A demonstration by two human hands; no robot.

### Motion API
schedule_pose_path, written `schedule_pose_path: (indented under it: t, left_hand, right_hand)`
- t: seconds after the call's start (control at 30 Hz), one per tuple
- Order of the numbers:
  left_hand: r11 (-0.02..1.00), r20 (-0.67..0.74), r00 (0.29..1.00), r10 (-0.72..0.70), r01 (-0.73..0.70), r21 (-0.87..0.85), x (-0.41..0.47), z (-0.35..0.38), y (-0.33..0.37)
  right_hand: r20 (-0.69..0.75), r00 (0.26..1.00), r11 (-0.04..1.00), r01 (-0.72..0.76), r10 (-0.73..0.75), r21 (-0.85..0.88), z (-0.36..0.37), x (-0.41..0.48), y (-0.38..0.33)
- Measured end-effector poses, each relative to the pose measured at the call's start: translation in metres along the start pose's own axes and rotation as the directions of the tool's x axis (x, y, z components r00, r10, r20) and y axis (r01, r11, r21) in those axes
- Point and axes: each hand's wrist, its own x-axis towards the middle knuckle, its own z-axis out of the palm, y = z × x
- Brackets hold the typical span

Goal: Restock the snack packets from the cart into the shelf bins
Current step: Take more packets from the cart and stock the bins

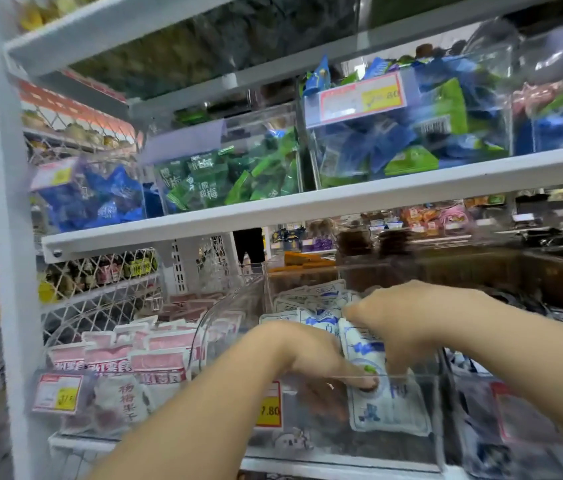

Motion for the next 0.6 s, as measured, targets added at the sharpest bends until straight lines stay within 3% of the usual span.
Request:
schedule_pose_path:
  t: [0.13,0.37,0.6]
  left_hand:
    - [0.999,-0.029,0.999,0.024,-0.025,-0.044,0.002,0.003,0.0]
    - [0.999,-0.036,0.999,0.013,-0.012,0.03,0.001,0.002,0.0]
    - [0.994,-0.129,0.989,0.069,-0.057,0.093,-0.007,-0.004,-0.003]
  right_hand:
    - [-0.026,0.999,0.999,-0.043,0.042,-0.031,0.005,0.002,0.006]
    - [-0.082,0.982,0.985,-0.169,0.171,0.027,0.008,-0.008,0.012]
    - [-0.162,0.967,0.979,-0.182,0.195,0.094,0.011,-0.015,0.009]
